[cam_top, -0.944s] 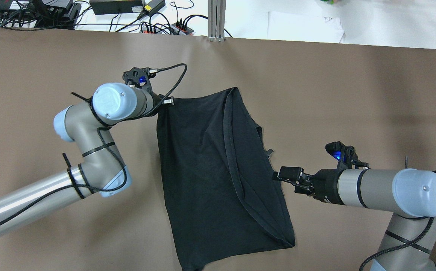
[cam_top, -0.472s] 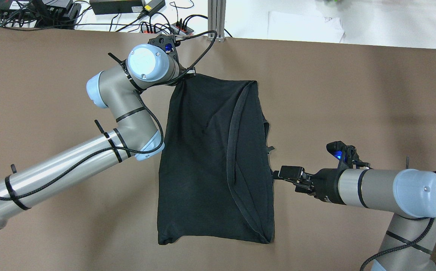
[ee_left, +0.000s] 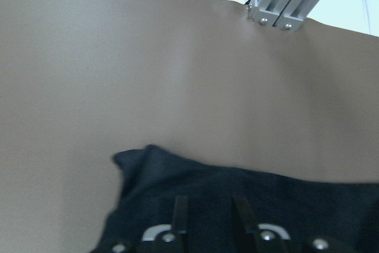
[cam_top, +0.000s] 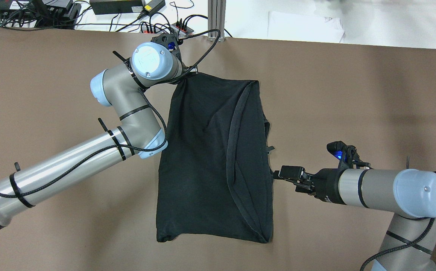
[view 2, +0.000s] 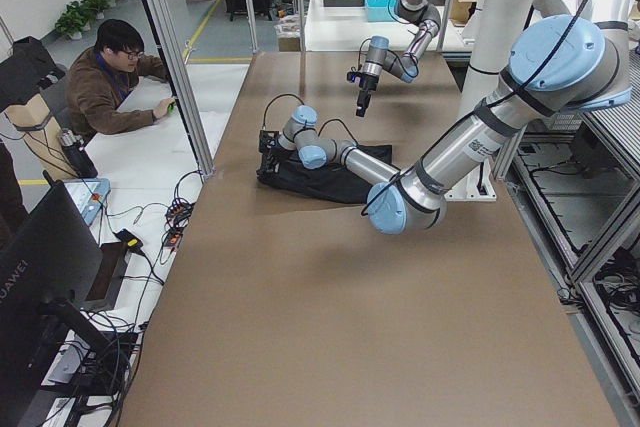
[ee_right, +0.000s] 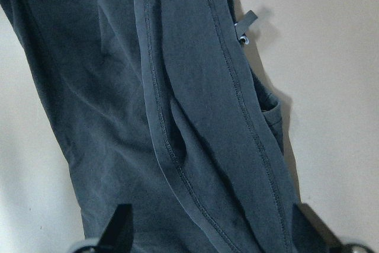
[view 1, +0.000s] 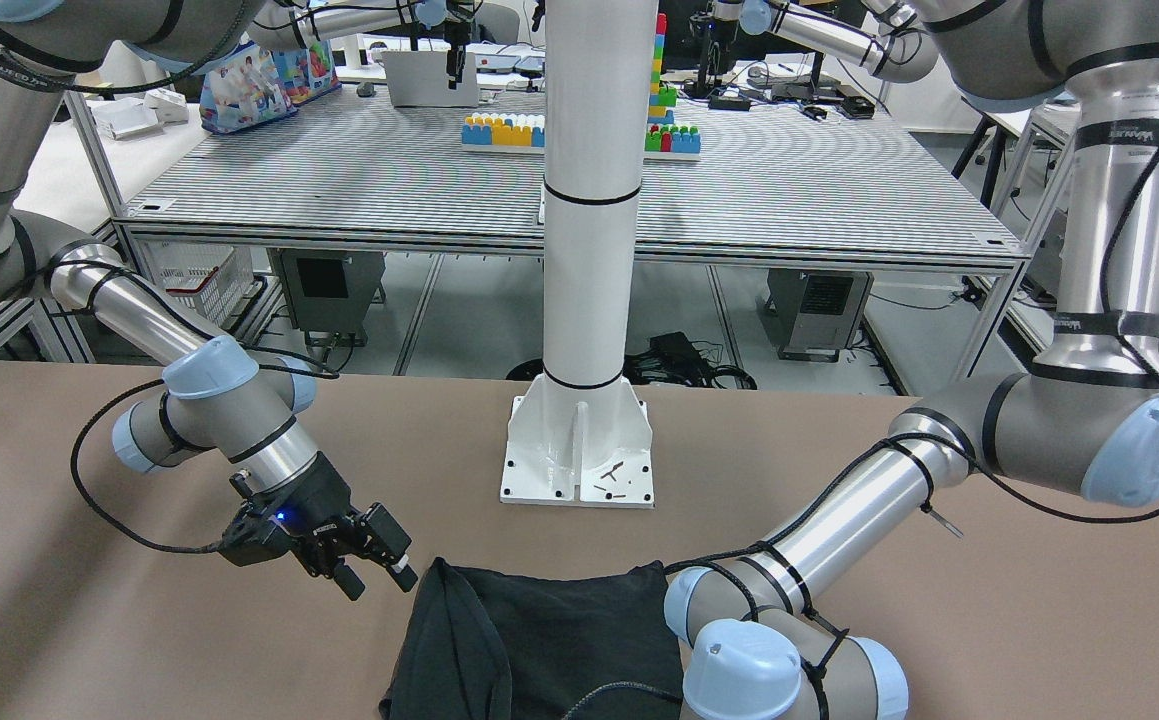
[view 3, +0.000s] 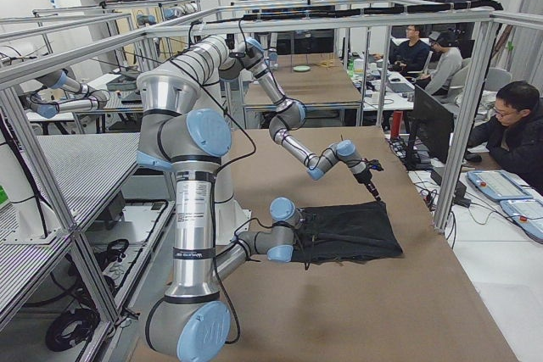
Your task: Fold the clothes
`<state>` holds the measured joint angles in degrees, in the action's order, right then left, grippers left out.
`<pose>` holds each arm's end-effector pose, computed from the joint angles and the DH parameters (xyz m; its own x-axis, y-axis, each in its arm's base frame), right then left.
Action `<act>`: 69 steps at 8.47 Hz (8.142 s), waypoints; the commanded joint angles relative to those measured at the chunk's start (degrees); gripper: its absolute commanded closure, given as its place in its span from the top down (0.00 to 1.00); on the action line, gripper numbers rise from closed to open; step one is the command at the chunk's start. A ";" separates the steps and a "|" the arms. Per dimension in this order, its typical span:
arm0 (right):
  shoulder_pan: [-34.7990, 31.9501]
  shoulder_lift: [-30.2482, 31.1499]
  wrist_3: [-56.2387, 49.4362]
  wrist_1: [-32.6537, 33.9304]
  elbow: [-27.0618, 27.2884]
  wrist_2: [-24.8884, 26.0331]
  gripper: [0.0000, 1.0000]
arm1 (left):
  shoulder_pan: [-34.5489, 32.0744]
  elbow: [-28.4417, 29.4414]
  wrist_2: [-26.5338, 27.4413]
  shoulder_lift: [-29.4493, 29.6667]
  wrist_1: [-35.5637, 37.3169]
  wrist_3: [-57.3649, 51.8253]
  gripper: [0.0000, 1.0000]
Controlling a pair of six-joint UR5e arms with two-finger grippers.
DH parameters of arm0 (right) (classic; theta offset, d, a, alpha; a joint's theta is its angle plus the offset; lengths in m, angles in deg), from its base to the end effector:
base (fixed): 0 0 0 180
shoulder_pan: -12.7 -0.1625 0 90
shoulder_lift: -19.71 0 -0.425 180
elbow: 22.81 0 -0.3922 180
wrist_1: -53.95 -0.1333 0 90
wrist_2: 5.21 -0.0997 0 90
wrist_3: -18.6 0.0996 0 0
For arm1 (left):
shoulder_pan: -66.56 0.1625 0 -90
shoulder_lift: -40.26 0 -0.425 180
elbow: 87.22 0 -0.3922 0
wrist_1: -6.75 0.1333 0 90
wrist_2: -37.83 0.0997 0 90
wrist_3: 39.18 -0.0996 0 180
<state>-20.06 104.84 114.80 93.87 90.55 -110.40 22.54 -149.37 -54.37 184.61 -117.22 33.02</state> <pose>-0.3591 -0.3585 0.3223 0.1363 0.2116 0.9678 -0.3231 0.9330 -0.1585 0.5084 -0.6713 0.1975 0.5424 -0.0994 -0.8342 0.5299 0.8110 0.2480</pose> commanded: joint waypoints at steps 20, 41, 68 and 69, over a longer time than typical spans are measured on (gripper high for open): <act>5.69 -34.14 -34.41 39.32 -22.92 15.53 0.56 | -8.89 -16.26 -15.02 -14.10 -1.27 -11.90 1.00; 6.65 -35.39 -36.52 42.26 -24.77 20.46 0.10 | -9.07 -15.55 -15.29 -14.45 -1.44 -11.99 1.00; 3.76 -30.64 -40.01 39.36 -20.99 19.93 0.16 | -8.63 -13.18 -14.94 -14.72 -3.03 -12.08 1.00; 3.06 -30.29 -41.69 39.36 -20.90 19.84 0.16 | -8.63 -13.18 -14.94 -14.72 -3.03 -12.08 1.00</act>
<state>-15.63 73.92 76.26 133.38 69.42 -90.32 13.88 -162.55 -69.31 169.84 -120.25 20.89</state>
